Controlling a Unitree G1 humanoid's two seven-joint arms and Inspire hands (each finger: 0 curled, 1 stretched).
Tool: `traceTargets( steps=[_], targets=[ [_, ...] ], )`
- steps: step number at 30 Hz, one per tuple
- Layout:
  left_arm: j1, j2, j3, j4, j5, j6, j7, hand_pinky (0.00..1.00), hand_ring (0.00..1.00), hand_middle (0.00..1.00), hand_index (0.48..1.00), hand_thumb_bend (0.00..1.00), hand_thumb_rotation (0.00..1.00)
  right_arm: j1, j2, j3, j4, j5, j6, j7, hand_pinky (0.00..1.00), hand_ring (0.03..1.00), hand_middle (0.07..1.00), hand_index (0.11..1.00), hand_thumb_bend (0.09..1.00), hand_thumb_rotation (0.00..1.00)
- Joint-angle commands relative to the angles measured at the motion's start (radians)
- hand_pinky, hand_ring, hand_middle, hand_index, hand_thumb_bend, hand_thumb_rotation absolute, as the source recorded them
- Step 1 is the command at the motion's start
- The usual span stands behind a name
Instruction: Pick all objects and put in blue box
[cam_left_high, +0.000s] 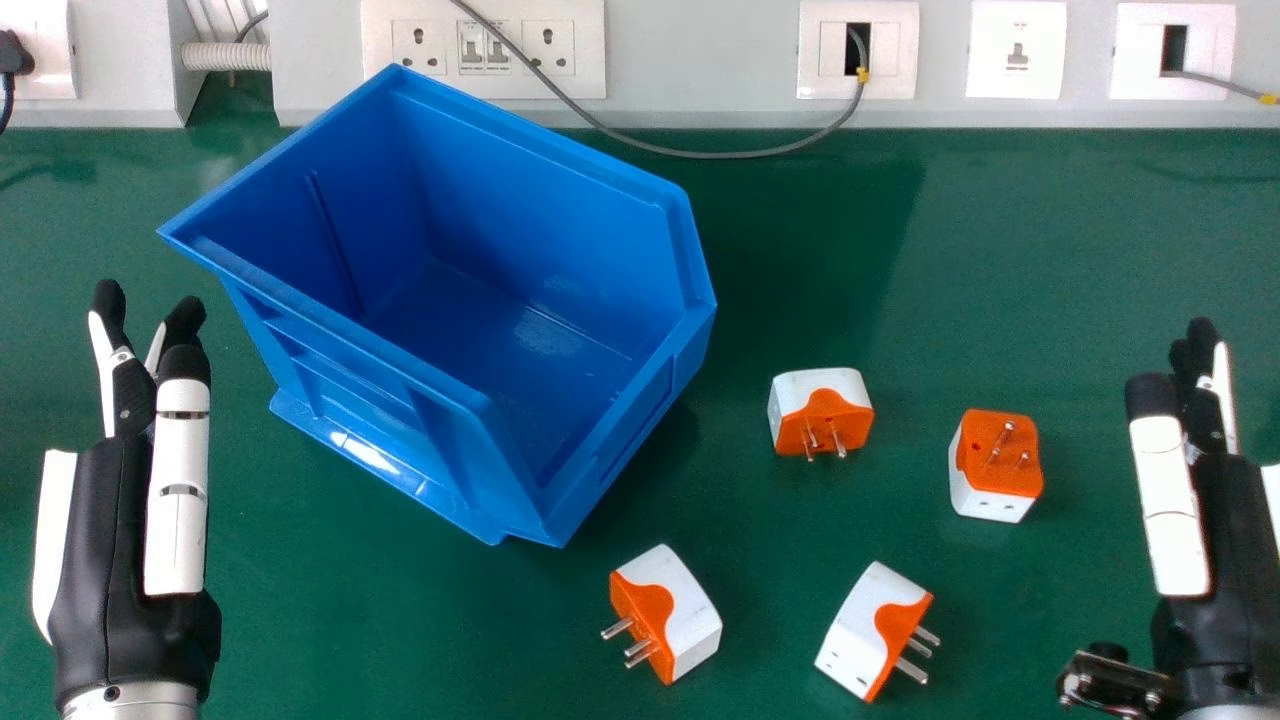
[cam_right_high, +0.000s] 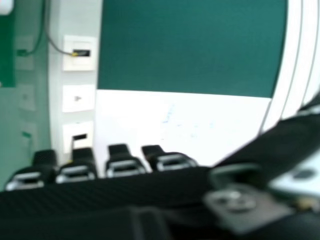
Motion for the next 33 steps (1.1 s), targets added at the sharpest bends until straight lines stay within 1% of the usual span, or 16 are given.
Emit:
traceTargets(
  steps=[1,3,4,5,7,8,11,13,16,21,24,25,29,30,31,33],
  targets=[
    [0.008,0.001,0.007,-0.031,-0.002,-0.010,0.003,1.00,1.00,0.99,0.996,0.30,0.96,-0.001,-0.006,-0.003,-0.008,0.005,-0.027,-0.002,0.98,1.000,1.000,1.000,0.520,1.00],
    [0.012,0.002,0.006,-0.036,-0.003,-0.009,0.001,1.00,1.00,1.00,0.999,0.30,0.99,0.001,-0.005,-0.002,-0.009,0.003,-0.026,-0.003,0.97,1.000,1.000,1.000,0.533,1.00],
    [0.014,0.002,0.006,-0.039,-0.006,-0.007,-0.001,1.00,1.00,1.00,1.000,0.30,1.00,0.002,-0.004,-0.002,-0.009,0.006,-0.026,-0.002,0.97,1.000,1.000,1.000,0.537,1.00],
    [0.017,0.004,0.005,-0.041,-0.015,-0.004,-0.009,1.00,1.00,1.00,1.000,0.30,1.00,0.003,-0.004,-0.001,-0.009,0.000,-0.025,-0.005,0.98,1.000,1.000,1.000,0.535,1.00],
    [0.021,0.003,0.003,-0.047,-0.018,0.002,-0.011,1.00,1.00,1.00,1.000,0.31,1.00,0.006,-0.004,0.000,-0.013,-0.002,-0.021,-0.006,0.98,1.000,1.000,1.000,0.546,1.00],
    [0.023,0.004,0.003,-0.048,-0.021,0.002,-0.015,1.00,1.00,1.00,1.000,0.31,1.00,0.007,-0.003,0.000,-0.013,-0.004,-0.022,-0.008,0.98,1.000,1.000,1.000,0.548,1.00],
    [0.030,0.001,0.001,-0.056,-0.023,0.008,-0.017,1.00,1.00,1.00,1.000,0.33,1.00,0.011,-0.003,0.000,-0.012,-0.005,-0.030,-0.010,0.96,1.000,1.000,1.000,0.542,1.00],
    [0.035,-0.001,0.001,-0.062,-0.025,0.012,-0.018,1.00,1.00,1.00,1.000,0.35,1.00,0.014,-0.004,0.001,-0.012,-0.001,-0.032,-0.007,0.97,1.000,1.000,1.000,0.552,1.00],
    [0.042,-0.002,0.000,-0.065,-0.028,0.012,-0.019,1.00,1.00,1.00,1.000,0.33,1.00,0.026,-0.005,0.003,-0.022,-0.004,-0.031,-0.005,0.96,1.000,1.000,1.000,0.557,1.00],
    [0.051,-0.002,0.001,-0.052,-0.025,-0.004,-0.022,1.00,1.00,1.00,1.000,0.30,0.99,0.050,-0.012,0.005,-0.030,-0.014,-0.047,-0.004,0.96,1.000,1.000,1.000,0.591,1.00],
    [0.058,-0.001,0.003,-0.053,-0.018,0.003,-0.018,1.00,1.00,1.00,1.000,0.30,1.00,0.064,-0.011,0.005,-0.036,-0.015,-0.051,-0.003,0.96,1.000,1.000,1.000,0.591,1.00],
    [0.059,-0.002,0.004,-0.051,-0.019,0.001,-0.018,1.00,1.00,1.00,1.000,0.30,1.00,0.068,-0.011,0.006,-0.039,-0.017,-0.052,-0.004,0.96,1.000,1.000,1.000,0.582,1.00],
    [0.061,0.002,0.006,-0.037,-0.003,-0.018,-0.014,1.00,1.00,1.00,1.000,0.31,1.00,0.084,-0.007,0.008,-0.055,-0.028,-0.038,-0.006,0.96,1.000,1.000,1.000,0.599,1.00],
    [0.062,0.001,0.007,-0.037,-0.001,-0.020,-0.013,1.00,1.00,1.00,1.000,0.31,1.00,0.089,-0.010,0.010,-0.060,-0.043,-0.034,-0.010,0.96,1.000,1.000,1.000,0.595,1.00],
    [0.064,0.001,0.007,-0.038,-0.003,-0.019,-0.013,1.00,1.00,1.00,1.000,0.30,1.00,0.094,-0.014,0.013,-0.065,-0.065,-0.027,-0.016,0.95,1.000,1.000,1.000,0.633,1.00],
    [0.068,0.000,0.008,-0.046,-0.004,-0.009,-0.012,1.00,1.00,1.00,1.000,0.29,1.00,0.096,-0.025,0.014,-0.063,-0.093,-0.019,-0.018,0.95,1.000,1.000,1.000,0.700,1.00]
  ],
)
